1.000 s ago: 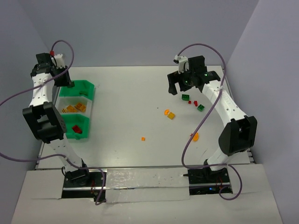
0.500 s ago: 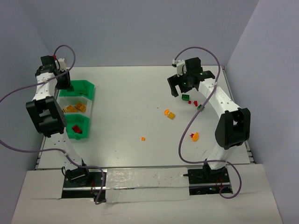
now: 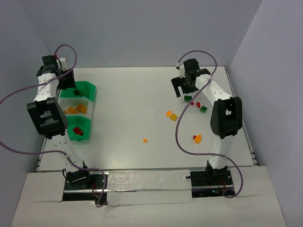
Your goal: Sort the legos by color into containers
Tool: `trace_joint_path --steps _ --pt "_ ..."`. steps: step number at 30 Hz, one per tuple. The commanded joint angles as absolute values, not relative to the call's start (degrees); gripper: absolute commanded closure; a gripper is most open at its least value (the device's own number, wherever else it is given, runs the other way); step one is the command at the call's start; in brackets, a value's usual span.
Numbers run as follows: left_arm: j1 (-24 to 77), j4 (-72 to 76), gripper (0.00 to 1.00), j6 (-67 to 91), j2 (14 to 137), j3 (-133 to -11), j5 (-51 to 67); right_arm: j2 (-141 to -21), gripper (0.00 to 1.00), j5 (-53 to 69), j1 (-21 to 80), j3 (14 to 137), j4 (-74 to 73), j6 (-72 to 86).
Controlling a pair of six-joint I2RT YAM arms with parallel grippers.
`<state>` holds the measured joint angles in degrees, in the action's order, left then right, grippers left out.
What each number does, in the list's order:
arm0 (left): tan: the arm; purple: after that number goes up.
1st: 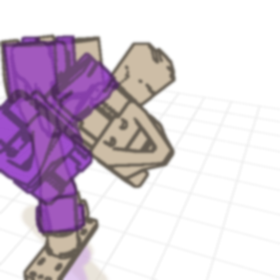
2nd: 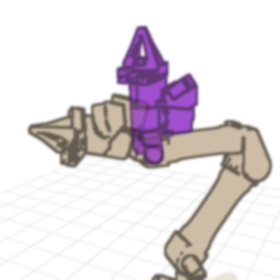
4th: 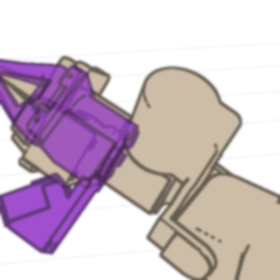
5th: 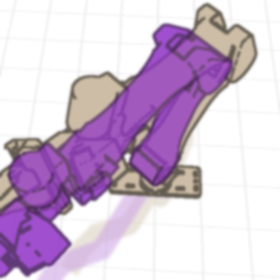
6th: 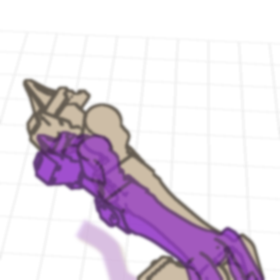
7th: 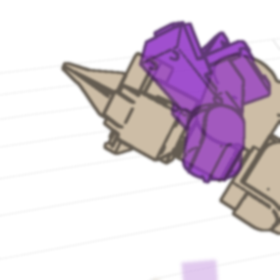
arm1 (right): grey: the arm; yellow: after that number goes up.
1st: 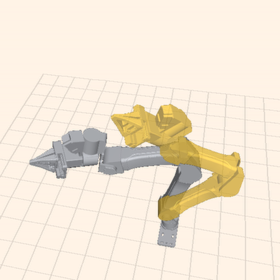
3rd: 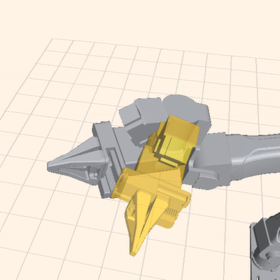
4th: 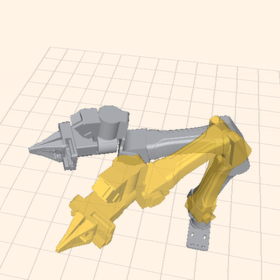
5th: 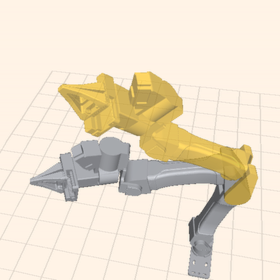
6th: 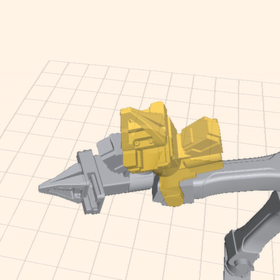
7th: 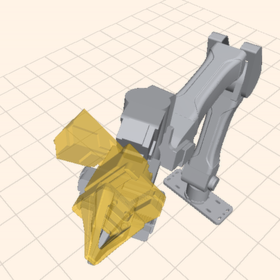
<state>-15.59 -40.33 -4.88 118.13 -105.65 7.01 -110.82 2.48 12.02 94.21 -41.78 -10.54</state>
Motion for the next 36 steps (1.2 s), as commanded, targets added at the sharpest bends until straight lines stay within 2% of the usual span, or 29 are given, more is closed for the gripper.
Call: trace_joint_path --steps 1,2,4,5,11,20,28,36 --pt "-14.1 -36.1 0.34 -2.8 112.8 -105.3 6.6 -114.6 0.0 -1.9 9.9 99.5 -43.1 -1.5" --pt "-13.8 -35.4 0.32 -2.5 111.8 -104.4 6.5 -115.6 0.0 -2.1 9.8 99.9 -43.2 -0.4" --pt "-13.2 -34.3 0.21 -1.9 110.3 -102.9 6.2 -117.2 0.0 -2.3 9.7 101.0 -43.7 3.5" --pt "-12.9 -33.5 0.2 -1.5 109.3 -102.3 6.4 -118.1 0.0 -2.2 9.6 101.5 -43.9 5.0" --pt "-11.7 -31.1 0.19 0.3 105.2 -99.9 7.3 -122.4 0.01 -4.0 9.6 103.8 -44.8 10.8" --pt "-10.4 -31.1 0.19 3.4 102.4 -98.5 9.8 -126.1 0.08 -8.9 9.2 105.0 -43.9 14.8" --pt "-10.1 -30.6 0.19 3.5 100.6 -96.9 10.1 -128.4 0.15 -7.5 8.1 105.6 -43.9 15.5" --pt "-9.9 -29.5 0.18 2.2 98.1 -95.0 13.5 -129.3 0.31 -7.3 8.0 106.4 -43.8 15.9"
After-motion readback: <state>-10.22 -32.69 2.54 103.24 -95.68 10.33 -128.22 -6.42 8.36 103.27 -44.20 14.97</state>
